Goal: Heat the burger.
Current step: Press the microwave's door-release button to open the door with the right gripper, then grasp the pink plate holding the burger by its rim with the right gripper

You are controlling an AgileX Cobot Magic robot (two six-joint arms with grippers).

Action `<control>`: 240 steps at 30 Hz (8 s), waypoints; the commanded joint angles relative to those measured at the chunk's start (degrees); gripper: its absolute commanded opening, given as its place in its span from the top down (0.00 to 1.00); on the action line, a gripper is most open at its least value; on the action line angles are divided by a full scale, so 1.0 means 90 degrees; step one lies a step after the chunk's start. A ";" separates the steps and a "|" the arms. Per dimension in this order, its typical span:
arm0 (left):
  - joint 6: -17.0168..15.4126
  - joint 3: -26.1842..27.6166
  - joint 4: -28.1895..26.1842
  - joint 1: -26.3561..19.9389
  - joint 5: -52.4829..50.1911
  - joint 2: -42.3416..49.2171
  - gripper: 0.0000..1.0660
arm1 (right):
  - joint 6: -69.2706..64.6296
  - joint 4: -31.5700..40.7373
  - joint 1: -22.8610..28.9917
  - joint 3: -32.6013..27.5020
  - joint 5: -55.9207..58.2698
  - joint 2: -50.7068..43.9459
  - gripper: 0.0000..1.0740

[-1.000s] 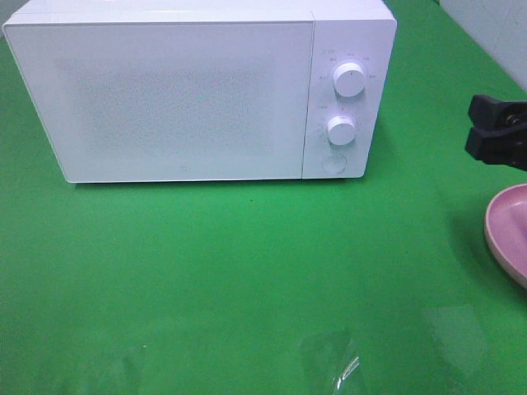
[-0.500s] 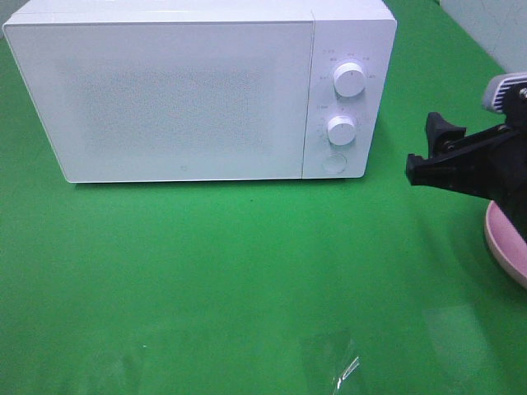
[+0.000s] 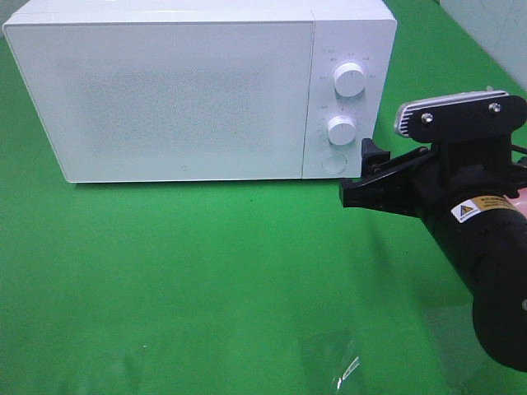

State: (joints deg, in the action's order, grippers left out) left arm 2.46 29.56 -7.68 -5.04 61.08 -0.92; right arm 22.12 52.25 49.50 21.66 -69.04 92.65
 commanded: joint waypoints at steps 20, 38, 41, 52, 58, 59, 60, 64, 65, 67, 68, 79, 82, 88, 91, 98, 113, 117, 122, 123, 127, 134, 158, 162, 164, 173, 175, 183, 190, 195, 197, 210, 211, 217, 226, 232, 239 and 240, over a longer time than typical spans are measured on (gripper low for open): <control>-0.0025 0.0000 0.0019 0.0019 0.0032 0.0019 0.08 | -0.0592 -0.0076 -0.0076 0.0707 -0.0694 0.1038 0.31; -0.0025 0.0000 0.0019 0.0019 0.0032 0.0019 0.08 | -0.2279 -0.0522 -0.0541 0.1089 -0.0490 0.1642 0.38; -0.0025 0.0000 0.0019 0.0019 0.0032 0.0019 0.08 | -0.3552 -0.0522 -0.0535 0.1089 -0.0401 0.1642 0.48; -0.0025 0.0000 0.0019 0.0019 0.0032 0.0019 0.08 | -0.8855 -0.0522 -0.0535 0.1089 -0.0064 0.1642 0.91; -0.0025 0.0000 0.0019 0.0019 0.0032 0.0019 0.08 | -1.0390 -0.0732 -0.0535 0.1089 0.0115 0.1642 1.00; -0.0025 0.0000 0.0019 0.0019 0.0032 0.0019 0.08 | -1.0390 -0.0732 -0.0535 0.1089 0.0115 0.1642 1.00; -0.0025 0.0000 0.0019 0.0019 0.0032 0.0019 0.08 | -1.0778 -0.0885 -0.0535 0.1089 0.0172 0.1642 1.00; -0.0025 0.0000 0.0019 0.0019 0.0032 0.0019 0.08 | -1.1071 -0.0999 -0.0535 0.1089 0.0306 0.1642 1.00; -0.0025 0.0000 0.0019 0.0019 0.0032 0.0019 0.08 | -1.1084 -0.1019 -0.0535 0.1089 0.0452 0.1642 1.00; -0.0025 0.0000 0.0019 0.0019 0.0032 0.0019 0.08 | -1.1084 -0.1019 -0.0541 0.1089 0.0605 0.1642 1.00; -0.0025 0.0000 0.0019 0.0019 0.0032 0.0019 0.08 | -1.1084 -0.1070 -0.0630 0.1089 0.0726 0.1642 1.00; -0.0025 0.0000 0.0019 0.0019 0.0032 0.0019 0.08 | -1.1319 -0.1572 -0.1057 0.1114 0.0866 0.1725 1.00; -0.0025 0.0000 0.0019 0.0019 0.0032 0.0019 0.08 | -1.1402 -0.1732 -0.1152 0.1235 0.0942 0.1916 1.00; -0.0025 0.0000 0.0019 0.0019 0.0032 0.0019 0.08 | -1.1555 -0.2031 -0.1369 0.1528 0.0974 0.2247 1.00; -0.0025 0.0000 0.0019 0.0019 0.0032 0.0019 0.08 | -1.1612 -0.2171 -0.1502 0.1725 0.1210 0.2426 1.00; -0.0025 0.0000 0.0019 0.0019 0.0032 0.0019 0.08 | -1.1606 -0.2336 -0.1674 0.2024 0.1292 0.2776 1.00; -0.0025 0.0000 0.0019 0.0019 0.0032 0.0019 0.08 | -1.1567 -0.2508 -0.1948 0.2655 0.1451 0.3406 1.00; -0.0025 0.0000 0.0019 0.0019 0.0032 0.0019 0.08 | -1.1536 -0.2553 -0.2018 0.2699 0.1509 0.3425 1.00; -0.0025 0.0000 0.0019 0.0019 0.0032 0.0019 0.08 | -1.1415 -0.2559 -0.2094 0.2871 0.1509 0.3431 1.00; -0.0025 0.0000 0.0019 0.0019 0.0032 0.0019 0.08 | -1.1389 -0.2572 -0.2158 0.2941 0.1522 0.3431 1.00; -0.0025 0.0000 0.0019 0.0019 0.0032 0.0019 0.08 | -1.1275 -0.2515 -0.2184 0.3056 0.1572 0.3431 1.00; -0.0025 0.0000 0.0019 0.0019 0.0032 0.0019 0.08 | -1.1249 -0.2502 -0.2241 0.3088 0.1178 0.3431 1.00; -0.0025 0.0000 0.0019 0.0019 0.0032 0.0019 0.08 | -1.1415 -0.2527 -0.2311 0.4253 -0.1006 0.3801 1.00; -0.0025 0.0000 0.0019 0.0019 0.0032 0.0019 0.08 | -1.1370 -0.2527 -0.2311 0.4253 -0.1108 0.3801 1.00; -0.0025 0.0000 0.0019 0.0019 0.0032 0.0019 0.08 | -1.1370 -0.2527 -0.2311 0.4253 -0.1101 0.3801 1.00; -0.0025 0.0000 0.0019 0.0019 0.0032 0.0019 0.08 | -1.1383 -0.2502 -0.2292 0.4214 -0.0949 0.3788 1.00; -0.0025 0.0000 0.0019 0.0019 0.0032 0.0019 0.08 | -1.1395 -0.2502 -0.2292 0.4119 -0.0859 0.3743 1.00; -0.0025 0.0000 0.0019 0.0019 0.0032 0.0019 0.08 | -1.1459 -0.2483 -0.2082 0.3641 -0.0433 0.3603 1.00; -0.0025 0.0000 0.0019 0.0019 0.0032 0.0019 0.08 | -1.1599 -0.2464 -0.1751 0.3228 0.0108 0.3552 1.00; -0.0025 0.0000 0.0019 0.0019 0.0032 0.0019 0.08 | -1.1631 -0.2470 -0.1623 0.3081 0.0567 0.3489 1.00; -0.0025 0.0000 0.0019 0.0019 0.0032 0.0019 0.08 | -1.1625 -0.2464 -0.1623 0.3043 0.0630 0.3450 1.00; -0.0025 0.0000 0.0019 0.0019 0.0032 0.0019 0.08 | -1.1064 -0.2718 -0.1623 0.2190 0.2597 0.2502 1.00; -0.0025 0.0000 0.0019 0.0019 0.0032 0.0019 0.08 | -1.1064 -0.2718 -0.1623 0.2190 0.2597 0.2502 1.00; -0.0025 0.0000 0.0019 0.0019 0.0032 0.0019 0.08 | -1.0033 -0.2712 -0.1630 0.1903 0.3482 0.1821 1.00; -0.0025 0.0000 0.0019 0.0019 0.0032 0.0019 0.08 | -0.7168 -0.2693 -0.1649 0.1884 0.5303 0.0751 0.97; -0.0025 0.0000 0.0019 0.0019 0.0032 0.0019 0.08 | -0.5208 -0.2731 -0.1999 0.1884 0.7035 0.0045 0.96; -0.0025 0.0000 0.0019 0.0019 0.0032 0.0019 0.08 | -0.4552 -0.3259 -0.2355 0.1916 0.8034 -0.0306 0.94; -0.0025 0.0000 0.0019 0.0019 0.0032 0.0019 0.08 | -0.4482 -0.3692 -0.2464 0.2005 0.8473 -0.0446 0.93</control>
State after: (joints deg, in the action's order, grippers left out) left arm 2.46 29.56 -7.68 -5.04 61.08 -0.92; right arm -20.97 24.18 28.65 38.73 1.38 90.64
